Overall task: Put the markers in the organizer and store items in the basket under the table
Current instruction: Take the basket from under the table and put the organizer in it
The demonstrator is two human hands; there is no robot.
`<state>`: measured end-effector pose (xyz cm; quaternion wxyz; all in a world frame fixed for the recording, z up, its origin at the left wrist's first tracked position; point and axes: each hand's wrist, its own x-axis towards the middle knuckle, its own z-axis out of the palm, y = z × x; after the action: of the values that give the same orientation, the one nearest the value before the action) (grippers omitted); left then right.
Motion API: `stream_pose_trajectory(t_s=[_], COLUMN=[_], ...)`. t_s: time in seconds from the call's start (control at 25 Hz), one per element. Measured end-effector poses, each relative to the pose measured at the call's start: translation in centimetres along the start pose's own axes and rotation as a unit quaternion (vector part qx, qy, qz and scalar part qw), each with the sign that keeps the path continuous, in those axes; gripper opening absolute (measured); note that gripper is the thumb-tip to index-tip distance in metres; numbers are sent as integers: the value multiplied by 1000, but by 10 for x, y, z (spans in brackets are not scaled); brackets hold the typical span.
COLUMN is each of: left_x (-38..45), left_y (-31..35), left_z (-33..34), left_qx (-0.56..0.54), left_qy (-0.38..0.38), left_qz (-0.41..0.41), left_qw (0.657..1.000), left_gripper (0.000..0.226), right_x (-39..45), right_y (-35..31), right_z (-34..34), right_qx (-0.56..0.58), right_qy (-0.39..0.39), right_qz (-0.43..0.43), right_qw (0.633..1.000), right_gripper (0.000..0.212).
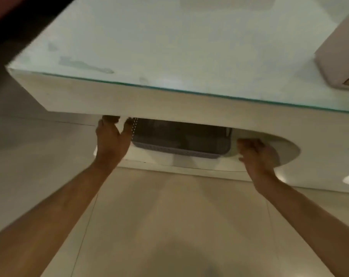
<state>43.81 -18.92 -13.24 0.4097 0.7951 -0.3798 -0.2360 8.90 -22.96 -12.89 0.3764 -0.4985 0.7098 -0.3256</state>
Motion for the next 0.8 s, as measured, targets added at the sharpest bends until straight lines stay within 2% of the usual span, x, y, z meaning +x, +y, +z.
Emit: stream_pose_trajectory(t_s=[0.04, 0.12, 0.16, 0.2, 0.28, 0.36, 0.48, 0.6, 0.72, 0.8], left_x=[26, 70, 85, 97, 102, 80, 16, -58, -133, -170], left_y=[-2, 7, 7, 5, -10, -25, -29, -17, 19, 50], left_z=[11, 32, 41, 47, 54, 45, 20, -20, -82, -127], left_qx=[-41, -94, -85, -69, -52, -62, 19, 50, 84, 95], left_qy=[-5, -95, -151, -176, -133, -95, -83, -99, -165, -201], left_qz=[-6, -36, -50, -51, -49, -61, -95, -128, -158, -180], left_qw=[999, 990, 984, 981, 989, 992, 992, 986, 970, 958], left_gripper=[46, 33, 30, 30, 26, 20, 21, 27, 37, 44], right_x=[26, 71, 91, 105, 116, 98, 47, -22, -96, -141], right_y=[3, -10, -14, -13, 0, 6, 11, 18, 10, -16], right_z=[20, 36, 42, 49, 49, 42, 20, -19, -79, -126], right_qx=[-40, -173, -208, -245, -281, -281, -222, -55, 52, 69], right_qy=[38, 53, 33, 12, 18, 25, 19, -8, -92, -136], right_qz=[-26, -50, -64, -77, -79, -70, -27, 105, 221, 264], right_qw=[998, 982, 975, 966, 956, 957, 975, 993, 970, 952], right_gripper=[22, 50, 51, 45, 32, 30, 34, 10, 20, 21])
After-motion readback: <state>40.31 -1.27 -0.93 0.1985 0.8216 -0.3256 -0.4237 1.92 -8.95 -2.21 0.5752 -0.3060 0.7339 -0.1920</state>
